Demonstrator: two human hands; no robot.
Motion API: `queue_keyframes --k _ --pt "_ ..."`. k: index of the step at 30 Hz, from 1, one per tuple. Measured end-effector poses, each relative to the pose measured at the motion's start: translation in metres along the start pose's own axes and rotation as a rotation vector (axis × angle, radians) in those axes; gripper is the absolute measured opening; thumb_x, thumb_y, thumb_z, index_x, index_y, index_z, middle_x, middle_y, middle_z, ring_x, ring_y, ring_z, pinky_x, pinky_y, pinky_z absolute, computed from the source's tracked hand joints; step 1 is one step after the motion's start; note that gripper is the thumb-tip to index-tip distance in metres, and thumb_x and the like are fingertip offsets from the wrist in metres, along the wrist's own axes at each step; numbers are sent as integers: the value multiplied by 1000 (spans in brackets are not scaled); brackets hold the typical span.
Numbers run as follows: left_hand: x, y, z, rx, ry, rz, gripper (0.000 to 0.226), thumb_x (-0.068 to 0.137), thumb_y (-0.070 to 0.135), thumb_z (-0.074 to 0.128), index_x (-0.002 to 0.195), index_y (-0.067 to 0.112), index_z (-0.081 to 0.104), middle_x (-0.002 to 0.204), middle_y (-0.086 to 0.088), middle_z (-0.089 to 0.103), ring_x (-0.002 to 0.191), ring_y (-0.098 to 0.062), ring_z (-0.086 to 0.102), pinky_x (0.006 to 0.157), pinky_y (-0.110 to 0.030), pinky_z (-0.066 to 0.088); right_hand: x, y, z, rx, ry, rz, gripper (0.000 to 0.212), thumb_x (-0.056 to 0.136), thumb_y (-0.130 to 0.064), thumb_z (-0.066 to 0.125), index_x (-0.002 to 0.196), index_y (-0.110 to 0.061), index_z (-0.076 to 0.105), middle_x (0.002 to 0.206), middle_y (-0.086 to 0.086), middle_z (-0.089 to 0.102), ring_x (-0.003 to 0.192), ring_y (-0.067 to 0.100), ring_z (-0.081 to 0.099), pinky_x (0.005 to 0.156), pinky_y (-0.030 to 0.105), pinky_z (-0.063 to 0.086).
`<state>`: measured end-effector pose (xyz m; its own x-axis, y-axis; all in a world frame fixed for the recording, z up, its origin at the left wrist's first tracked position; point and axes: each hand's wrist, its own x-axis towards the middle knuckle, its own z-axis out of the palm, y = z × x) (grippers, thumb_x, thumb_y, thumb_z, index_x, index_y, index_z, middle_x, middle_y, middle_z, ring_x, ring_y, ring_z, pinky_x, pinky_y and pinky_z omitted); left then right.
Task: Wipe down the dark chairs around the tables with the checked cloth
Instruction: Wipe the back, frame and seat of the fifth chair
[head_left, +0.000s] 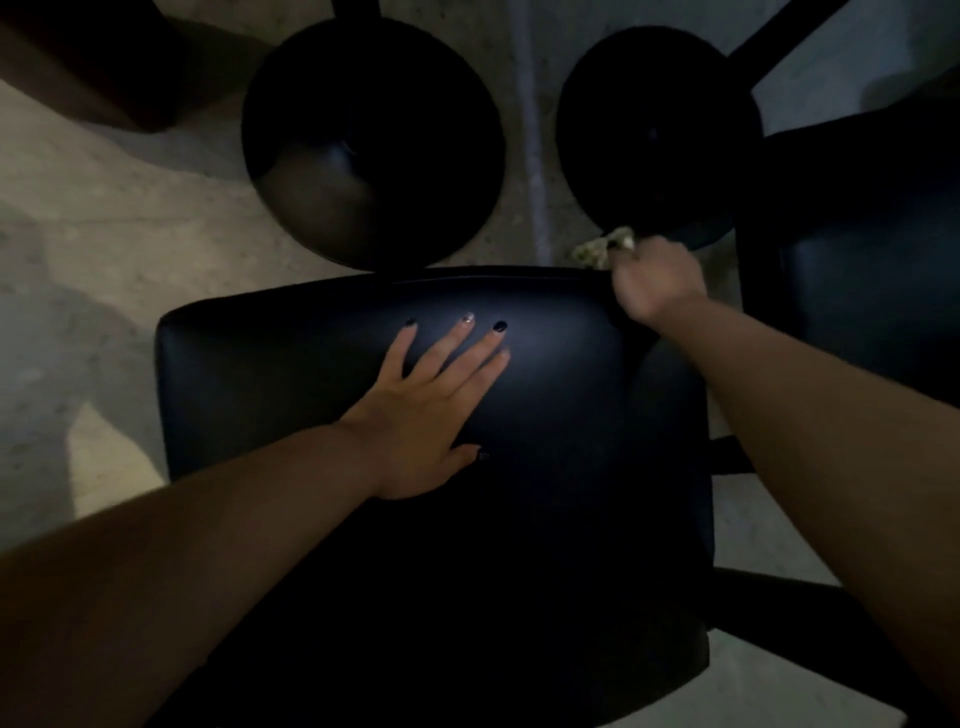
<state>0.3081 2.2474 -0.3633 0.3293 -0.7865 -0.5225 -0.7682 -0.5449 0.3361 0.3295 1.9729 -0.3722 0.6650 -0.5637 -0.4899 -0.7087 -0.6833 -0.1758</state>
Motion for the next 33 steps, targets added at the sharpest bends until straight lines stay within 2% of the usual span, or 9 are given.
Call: queue_keyframes --k 5,11,15,17,19,21,24,29,33 --pt "-24 -45 -14 -135 178 -6 92 91 41 54 154 15 -8 163 -3 -5 149 -13 -7 119 -33 -5 -16 -62 22 -237 -110 -214 47 101 -30 27 120 -1 57 131 25 53 118 38 53 92 36 42" --pt "-75 -80 7 -207 57 -527 133 72 71 62 147 4 -24 157 -12 -28 145 -26 -26 118 -47 -9 -56 -160 63 -175 -260 -558 43 101 -32 27 118 -8 59 126 19 59 113 34 57 88 34 43" --pt "-94 -76 18 -474 184 -771 144 64 53 82 147 0 -22 158 -17 -19 147 -30 -18 121 -46 0 -71 -204 86 -194 -290 -617 45 99 -36 29 116 -9 61 123 18 60 110 34 58 82 33 43" --pt "-101 -86 22 -766 301 -822 138 65 30 88 149 1 -18 160 -17 -5 149 -30 -2 120 -42 10 -83 -225 95 -201 -296 -640 45 98 -38 32 120 -10 59 127 17 58 113 34 57 87 35 44" --pt "-109 -102 23 -1166 470 -869 119 75 7 79 152 4 -12 157 -12 21 143 -27 26 112 -40 30 -99 -245 104 -205 -294 -680 43 98 -36 34 126 -14 57 132 14 55 117 33 55 89 34 43" --pt "-124 -115 21 -1552 586 -1018 83 91 1 56 154 10 3 148 -10 41 130 -25 45 100 -39 40 -117 -263 114 -249 -253 -736 41 98 -35 35 129 -16 54 134 10 54 119 31 54 86 31 41" --pt "-148 -130 32 -1954 676 -1090 36 100 7 35 134 10 43 132 -16 58 115 -27 59 101 -41 42 -139 -282 132 -323 -178 -842 37 98 -31 37 128 -17 54 133 7 55 117 28 53 83 30 37" --pt "-183 -147 57 -1980 779 -1188 47 103 39 35 140 10 40 132 -12 58 125 -25 52 104 -43 39 -196 -290 158 -791 -209 -1327 36 99 -29 35 122 -17 60 127 7 57 117 28 51 100 35 31" --pt "-203 -148 63 -1991 744 -1191 52 104 45 29 143 11 39 137 -10 55 129 -24 49 106 -41 37 -244 -262 187 -1076 -263 -1595 36 97 -31 36 125 -23 58 125 2 60 111 29 55 85 39 34"
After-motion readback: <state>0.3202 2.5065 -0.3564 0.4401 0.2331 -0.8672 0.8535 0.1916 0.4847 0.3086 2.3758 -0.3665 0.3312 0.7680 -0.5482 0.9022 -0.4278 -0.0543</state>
